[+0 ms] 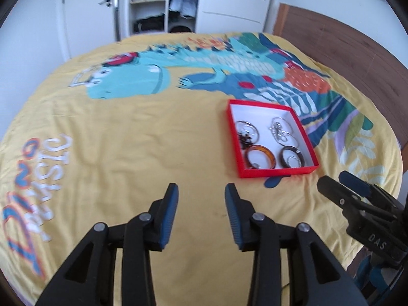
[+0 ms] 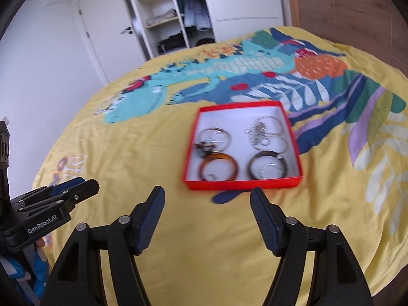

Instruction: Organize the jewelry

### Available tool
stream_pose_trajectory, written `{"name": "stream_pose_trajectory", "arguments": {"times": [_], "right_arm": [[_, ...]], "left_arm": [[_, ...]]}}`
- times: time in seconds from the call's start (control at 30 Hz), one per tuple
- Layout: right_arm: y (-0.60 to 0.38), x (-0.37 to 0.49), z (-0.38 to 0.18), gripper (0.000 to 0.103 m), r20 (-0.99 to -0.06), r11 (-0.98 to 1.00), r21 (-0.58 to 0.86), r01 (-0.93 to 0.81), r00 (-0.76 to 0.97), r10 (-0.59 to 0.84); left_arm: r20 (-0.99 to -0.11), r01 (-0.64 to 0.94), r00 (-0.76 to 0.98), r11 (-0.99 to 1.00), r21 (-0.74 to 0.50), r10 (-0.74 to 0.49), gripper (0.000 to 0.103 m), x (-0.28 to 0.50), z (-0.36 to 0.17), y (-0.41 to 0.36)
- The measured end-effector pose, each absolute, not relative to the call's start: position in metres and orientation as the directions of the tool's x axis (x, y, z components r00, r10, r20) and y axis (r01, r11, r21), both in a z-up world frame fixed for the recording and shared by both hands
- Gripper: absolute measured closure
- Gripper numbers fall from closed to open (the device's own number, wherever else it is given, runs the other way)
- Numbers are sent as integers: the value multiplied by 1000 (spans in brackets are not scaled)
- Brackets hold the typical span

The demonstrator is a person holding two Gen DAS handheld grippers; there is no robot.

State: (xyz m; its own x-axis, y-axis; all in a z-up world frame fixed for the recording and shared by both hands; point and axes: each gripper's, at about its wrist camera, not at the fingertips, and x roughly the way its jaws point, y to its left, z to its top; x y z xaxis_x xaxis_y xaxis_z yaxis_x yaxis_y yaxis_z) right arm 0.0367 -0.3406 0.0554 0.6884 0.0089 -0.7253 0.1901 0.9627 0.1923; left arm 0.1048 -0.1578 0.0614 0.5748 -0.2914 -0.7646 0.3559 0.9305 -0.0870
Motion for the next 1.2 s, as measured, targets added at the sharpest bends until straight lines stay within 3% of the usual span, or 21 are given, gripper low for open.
{"name": "stream_pose_trajectory", "arguments": {"times": [0.33,0.7,0.83,1.2], "right_arm": [[-272,1,81,27,-697,983,162,83,715,55],[-229,-26,97,25,-672,992,119,45,739,48],[-221,-36,103,17,-661,994,106,39,750,41],[-207,-50,107,12,-657,996,80,34,753,27]], "left_arm": [[-718,226,672,974,-35,-182,61,47,93,-90],[-672,161,725,986,-50,-152,57,6,114,-37],[-660,122,742,992,-40,-118,57,-6,116,-19],[-622,71,780,997,-7,-61,57,-27,124,3]]}}
